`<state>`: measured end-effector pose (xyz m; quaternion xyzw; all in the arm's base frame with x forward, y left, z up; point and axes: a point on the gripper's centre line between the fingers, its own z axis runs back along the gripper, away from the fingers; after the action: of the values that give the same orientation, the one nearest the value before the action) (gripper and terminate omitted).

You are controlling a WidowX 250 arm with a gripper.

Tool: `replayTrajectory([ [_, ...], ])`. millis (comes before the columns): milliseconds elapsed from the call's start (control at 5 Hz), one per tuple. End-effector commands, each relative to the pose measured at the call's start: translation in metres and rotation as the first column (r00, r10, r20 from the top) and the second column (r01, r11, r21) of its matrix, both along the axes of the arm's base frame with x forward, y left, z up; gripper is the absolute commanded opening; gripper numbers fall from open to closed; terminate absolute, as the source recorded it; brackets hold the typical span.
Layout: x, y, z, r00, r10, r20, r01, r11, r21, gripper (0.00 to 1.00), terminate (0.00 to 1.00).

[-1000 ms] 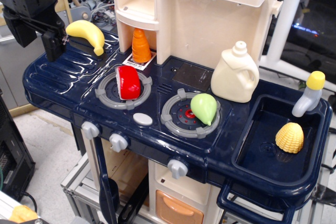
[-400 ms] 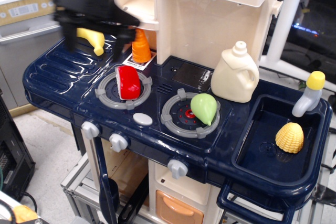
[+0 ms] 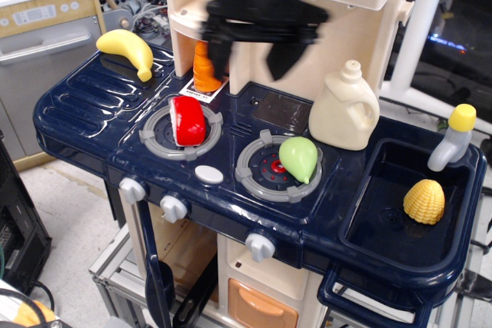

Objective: Put detergent in sink

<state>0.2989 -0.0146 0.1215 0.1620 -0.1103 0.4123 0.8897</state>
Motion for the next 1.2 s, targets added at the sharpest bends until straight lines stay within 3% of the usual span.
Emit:
replayTrajectory([
  [0, 0.035, -0.036, 0.026, 0.981, 0.142, 0.13, -0.145, 0.989, 0.019, 1.0, 0.0],
  [200, 0.043, -0.054, 0.035, 0.974, 0.17, 0.149, -0.179, 0.983, 0.048, 1.0, 0.0],
  [600, 0.053, -0.07, 0.012, 0.943, 0.206, 0.261, -0.234, 0.969, 0.08, 1.0, 0.0],
  [1000, 0.06, -0.065, -0.011, 0.925, 0.197, 0.324, -0.232, 0.97, 0.073, 1.0, 0.0],
])
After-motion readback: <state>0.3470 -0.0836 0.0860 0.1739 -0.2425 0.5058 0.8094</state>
